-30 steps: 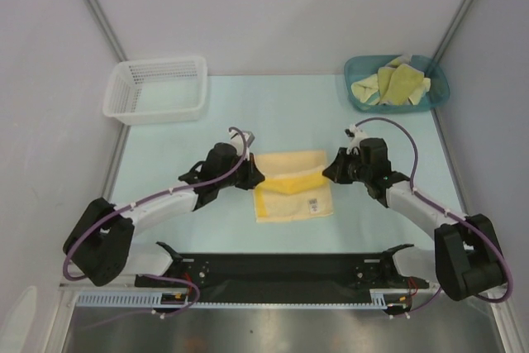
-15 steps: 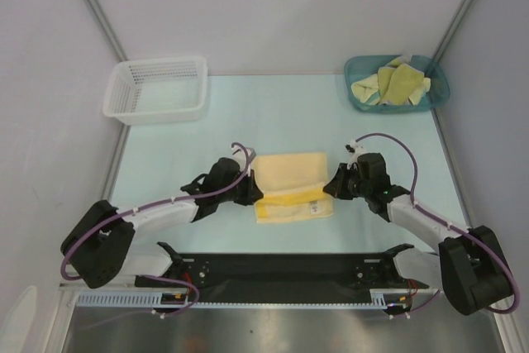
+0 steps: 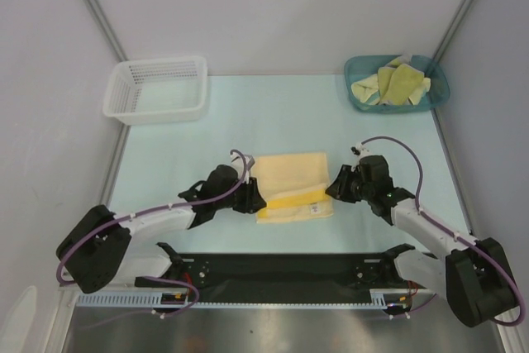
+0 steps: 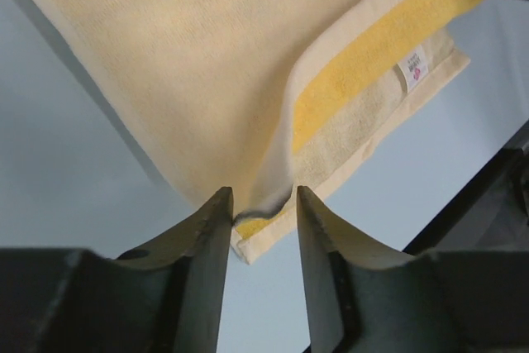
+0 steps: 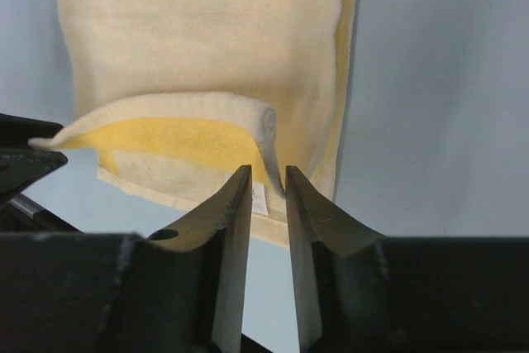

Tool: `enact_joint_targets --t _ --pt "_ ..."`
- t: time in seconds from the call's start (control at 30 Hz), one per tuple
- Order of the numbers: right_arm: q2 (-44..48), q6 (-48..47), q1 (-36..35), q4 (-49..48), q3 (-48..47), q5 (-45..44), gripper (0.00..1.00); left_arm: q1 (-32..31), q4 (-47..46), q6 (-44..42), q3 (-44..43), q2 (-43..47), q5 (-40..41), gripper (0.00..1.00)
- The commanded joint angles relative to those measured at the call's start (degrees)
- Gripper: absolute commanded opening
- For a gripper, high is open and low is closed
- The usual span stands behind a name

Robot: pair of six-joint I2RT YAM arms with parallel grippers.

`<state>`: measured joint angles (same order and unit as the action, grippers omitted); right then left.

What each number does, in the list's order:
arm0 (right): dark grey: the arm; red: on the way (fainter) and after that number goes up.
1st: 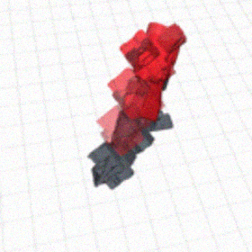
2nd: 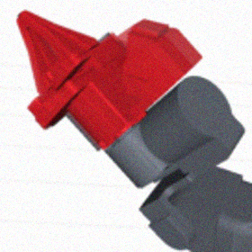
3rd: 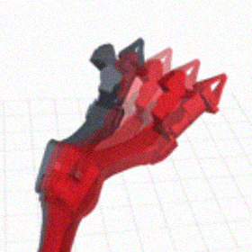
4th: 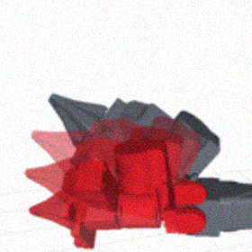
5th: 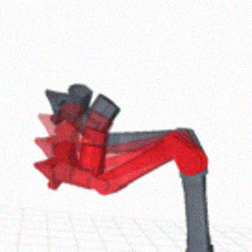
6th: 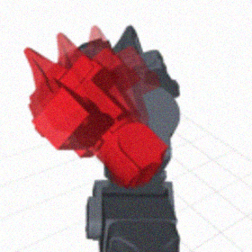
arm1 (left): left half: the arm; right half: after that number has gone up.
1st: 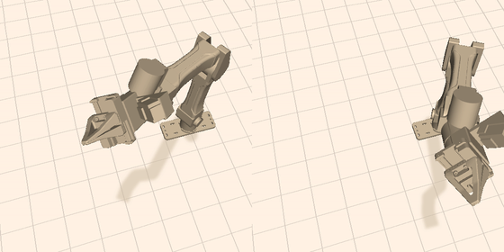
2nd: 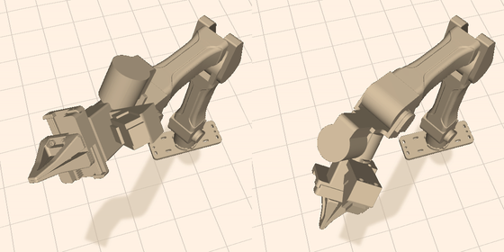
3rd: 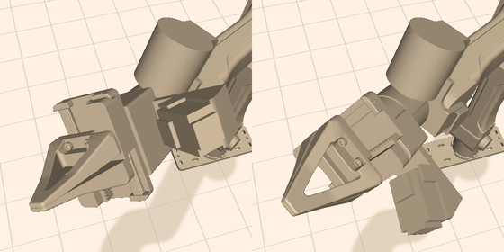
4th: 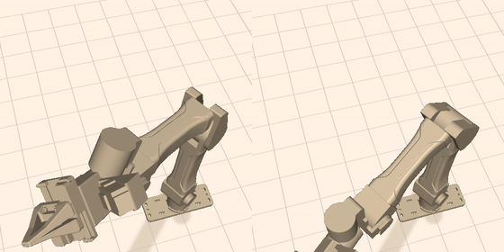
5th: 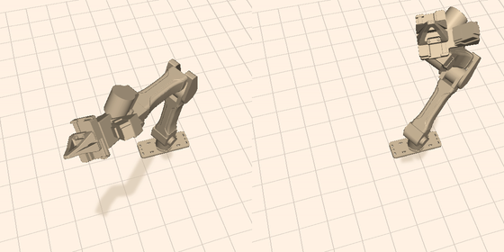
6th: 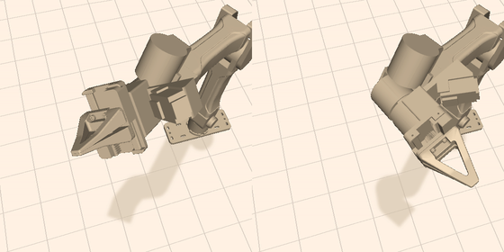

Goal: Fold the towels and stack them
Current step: Fold the towel

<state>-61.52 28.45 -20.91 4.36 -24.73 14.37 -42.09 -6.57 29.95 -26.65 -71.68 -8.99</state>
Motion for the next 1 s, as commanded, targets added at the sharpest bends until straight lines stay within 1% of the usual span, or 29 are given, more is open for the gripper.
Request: enact_joint_targets --t 0.0,0.13,0.3,0.47,0.6,0.63,0.7,0.73,0.83,0.97 --pt "3.33 1.96 -0.19 3.89 0.03 -1.89 0.30 -1.51 -2.83 1.68 1.69 3.12 -3.57 0.44" --pt "7.37 1.96 -0.19 6.62 -1.37 -2.24 0.34 -1.95 -3.97 2.56 3.88 6.11 -7.95 0.50" --pt "6.50 0.74 -0.27 7.86 -4.79 -2.42 0.38 -2.04 -6.35 2.39 6.26 8.66 -10.95 0.56" --pt "2.11 -1.98 -0.27 7.77 -8.75 -2.51 0.41 -2.12 -9.77 3.44 8.98 6.73 -12.62 0.56" --pt "-5.34 -4.36 0.16 7.59 -14.01 -2.95 0.42 -2.47 -12.59 4.50 10.57 5.50 -13.59 0.55" --pt "-7.11 -4.71 0.42 7.68 -14.03 -2.42 0.42 -2.56 -12.59 4.59 10.57 5.50 -13.33 0.55" --pt "-10.10 -5.50 0.95 7.86 -17.18 -0.67 0.41 -2.56 -12.42 4.59 10.66 5.67 -12.46 0.55" --pt "-13.16 -5.86 0.95 8.64 -18.15 0.65 0.41 -2.65 -12.16 4.59 10.66 5.67 -12.28 0.55" --pt "-16.96 -6.30 0.17 11.09 -21.05 1.27 0.39 -2.65 -11.01 4.76 10.13 6.02 -11.31 0.55" --pt "-16.19 -5.51 -0.71 14.18 -20.01 -1.27 0.38 -2.65 -8.12 5.90 8.12 7.78 -10.26 0.58"
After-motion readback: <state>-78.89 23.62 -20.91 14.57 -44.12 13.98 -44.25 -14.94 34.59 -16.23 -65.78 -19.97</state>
